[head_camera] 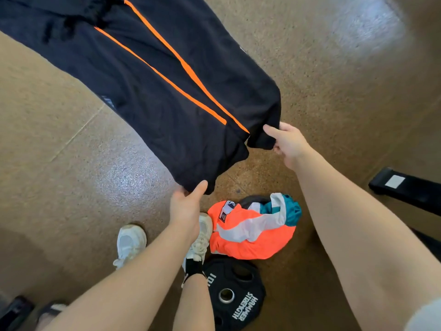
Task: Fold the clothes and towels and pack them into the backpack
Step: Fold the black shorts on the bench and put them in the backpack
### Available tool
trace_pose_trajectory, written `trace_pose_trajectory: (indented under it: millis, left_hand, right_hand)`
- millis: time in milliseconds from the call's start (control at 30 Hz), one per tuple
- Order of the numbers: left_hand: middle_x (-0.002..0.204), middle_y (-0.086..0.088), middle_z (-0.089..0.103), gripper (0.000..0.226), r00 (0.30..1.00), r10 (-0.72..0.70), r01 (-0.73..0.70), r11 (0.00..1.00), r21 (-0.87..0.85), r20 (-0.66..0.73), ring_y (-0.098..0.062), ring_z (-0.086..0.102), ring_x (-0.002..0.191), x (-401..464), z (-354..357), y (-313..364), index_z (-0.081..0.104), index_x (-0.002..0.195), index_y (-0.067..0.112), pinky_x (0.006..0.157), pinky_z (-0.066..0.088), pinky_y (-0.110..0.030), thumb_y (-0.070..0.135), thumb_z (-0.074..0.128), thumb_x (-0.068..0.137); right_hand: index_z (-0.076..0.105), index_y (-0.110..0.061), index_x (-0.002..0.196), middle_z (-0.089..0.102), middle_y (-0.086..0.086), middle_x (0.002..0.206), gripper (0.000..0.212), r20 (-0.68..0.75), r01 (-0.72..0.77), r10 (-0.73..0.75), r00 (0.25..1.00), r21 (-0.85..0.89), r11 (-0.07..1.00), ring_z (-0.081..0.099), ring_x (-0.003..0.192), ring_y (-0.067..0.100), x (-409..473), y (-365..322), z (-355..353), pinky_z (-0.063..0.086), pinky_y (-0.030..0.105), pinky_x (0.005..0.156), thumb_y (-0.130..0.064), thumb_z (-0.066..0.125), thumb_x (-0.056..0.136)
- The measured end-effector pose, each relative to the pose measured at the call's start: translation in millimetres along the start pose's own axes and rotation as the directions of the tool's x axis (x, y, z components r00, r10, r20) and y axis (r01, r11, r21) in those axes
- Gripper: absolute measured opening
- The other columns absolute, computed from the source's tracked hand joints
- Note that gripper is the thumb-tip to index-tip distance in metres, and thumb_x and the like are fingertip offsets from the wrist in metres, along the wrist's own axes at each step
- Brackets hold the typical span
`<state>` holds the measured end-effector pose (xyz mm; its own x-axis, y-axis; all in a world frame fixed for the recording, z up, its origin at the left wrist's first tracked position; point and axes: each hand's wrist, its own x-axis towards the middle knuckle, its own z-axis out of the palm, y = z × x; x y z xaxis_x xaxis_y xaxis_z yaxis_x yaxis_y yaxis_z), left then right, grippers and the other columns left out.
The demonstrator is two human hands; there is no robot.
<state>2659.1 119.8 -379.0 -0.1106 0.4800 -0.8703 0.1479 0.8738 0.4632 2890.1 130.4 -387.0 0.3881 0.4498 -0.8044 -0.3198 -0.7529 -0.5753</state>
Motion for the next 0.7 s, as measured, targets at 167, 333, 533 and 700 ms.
trace_pose_trajectory:
  millis: [167, 333, 533, 700]
  left_hand:
    - [0.093, 0.002, 0.064, 0.022, 0.987, -0.126, 0.136, 0.986, -0.101, 0.1, -0.01, 0.058, 0.08, -20, 5, -4, 0.057, 0.109, 0.01, 0.062, 0.045, -0.025, 0.01, 0.061, 0.087]
    - [0.109, -0.016, 0.066, 0.017, 0.986, -0.102, 0.129, 0.968, -0.215, 0.134, -0.029, 0.064, 0.1, -55, -11, 18, 0.06, 0.105, 0.006, 0.09, 0.051, -0.044, 0.007, 0.058, 0.088]
    - [0.083, -0.011, 0.06, 0.022, 0.996, -0.077, 0.073, 0.993, -0.098, -0.041, -0.024, 0.057, 0.084, -95, -29, 92, 0.048, 0.069, 0.011, 0.078, 0.049, -0.039, 0.009, 0.065, 0.083]
    - [0.081, -0.017, 0.058, 0.024, 0.994, -0.008, -0.003, 0.995, -0.103, -0.107, -0.025, 0.055, 0.069, -98, -50, 161, 0.045, 0.072, 0.008, 0.052, 0.05, -0.026, 0.004, 0.067, 0.081]
  right_hand:
    - [0.053, -0.013, 0.125, 0.058, -0.004, 0.107, 0.036, -0.093, -0.007, 0.005, 0.996, -0.02, 1.0, 0.052, 0.093, 0.007, -27, 17, -5, 0.036, 0.027, 0.085, -0.018, 0.059, 0.09]
    - [0.055, -0.01, 0.113, 0.064, 0.006, 0.106, 0.025, -0.248, 0.074, -0.063, 0.967, 0.034, 0.997, 0.061, 0.097, 0.018, -73, 0, -16, 0.052, 0.027, 0.08, -0.016, 0.059, 0.089]
    - [0.057, -0.023, 0.084, 0.064, 0.005, 0.093, 0.007, -0.245, 0.2, -0.217, 0.945, -0.093, 0.975, 0.063, 0.096, 0.027, -123, -80, 0, 0.053, 0.046, 0.089, -0.017, 0.057, 0.088]
    - [0.057, -0.02, 0.074, 0.06, 0.003, 0.075, 0.009, -0.17, 0.278, -0.319, 0.932, -0.226, 0.933, 0.057, 0.076, 0.025, -133, -155, 41, 0.051, 0.045, 0.072, -0.019, 0.06, 0.082]
